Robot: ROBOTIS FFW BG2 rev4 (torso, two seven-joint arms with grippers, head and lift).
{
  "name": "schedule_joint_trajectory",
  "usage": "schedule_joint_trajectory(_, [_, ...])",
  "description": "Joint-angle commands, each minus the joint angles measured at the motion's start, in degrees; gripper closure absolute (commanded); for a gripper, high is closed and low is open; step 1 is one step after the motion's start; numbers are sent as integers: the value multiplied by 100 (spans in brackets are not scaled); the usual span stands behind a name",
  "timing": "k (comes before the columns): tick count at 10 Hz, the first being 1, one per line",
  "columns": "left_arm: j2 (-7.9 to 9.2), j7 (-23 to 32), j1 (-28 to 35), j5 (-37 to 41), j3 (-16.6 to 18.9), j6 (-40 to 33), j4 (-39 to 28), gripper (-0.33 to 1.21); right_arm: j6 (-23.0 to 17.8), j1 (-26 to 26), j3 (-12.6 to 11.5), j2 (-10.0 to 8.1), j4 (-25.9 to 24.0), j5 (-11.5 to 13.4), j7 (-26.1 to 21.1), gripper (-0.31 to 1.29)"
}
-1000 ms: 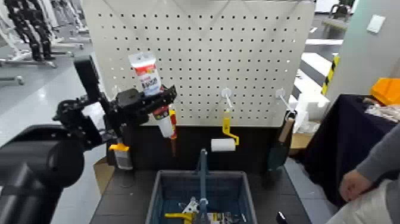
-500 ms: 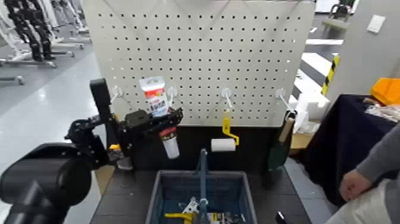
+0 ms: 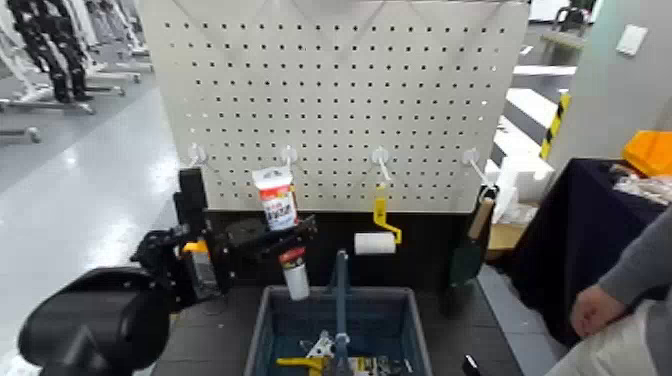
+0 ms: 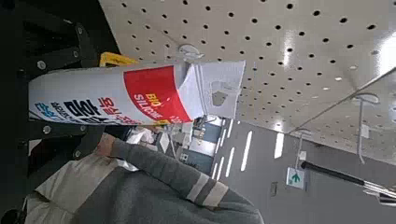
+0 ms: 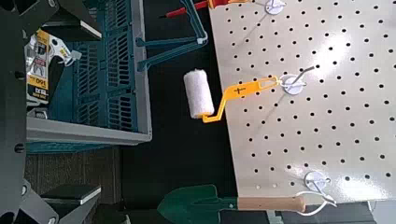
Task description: Put the red glue tube into the crate.
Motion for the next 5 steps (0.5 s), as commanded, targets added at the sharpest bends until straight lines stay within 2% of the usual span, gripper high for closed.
schedule_joint_trajectory(1, [-37, -35, 98, -130, -65, -7, 231, 119, 7, 0, 0, -17, 0, -9, 0, 16])
schedule_joint_trajectory(5, [-72, -132, 159, -227, -144, -51, 626, 119, 16, 0, 9, -26, 0, -27, 0, 16])
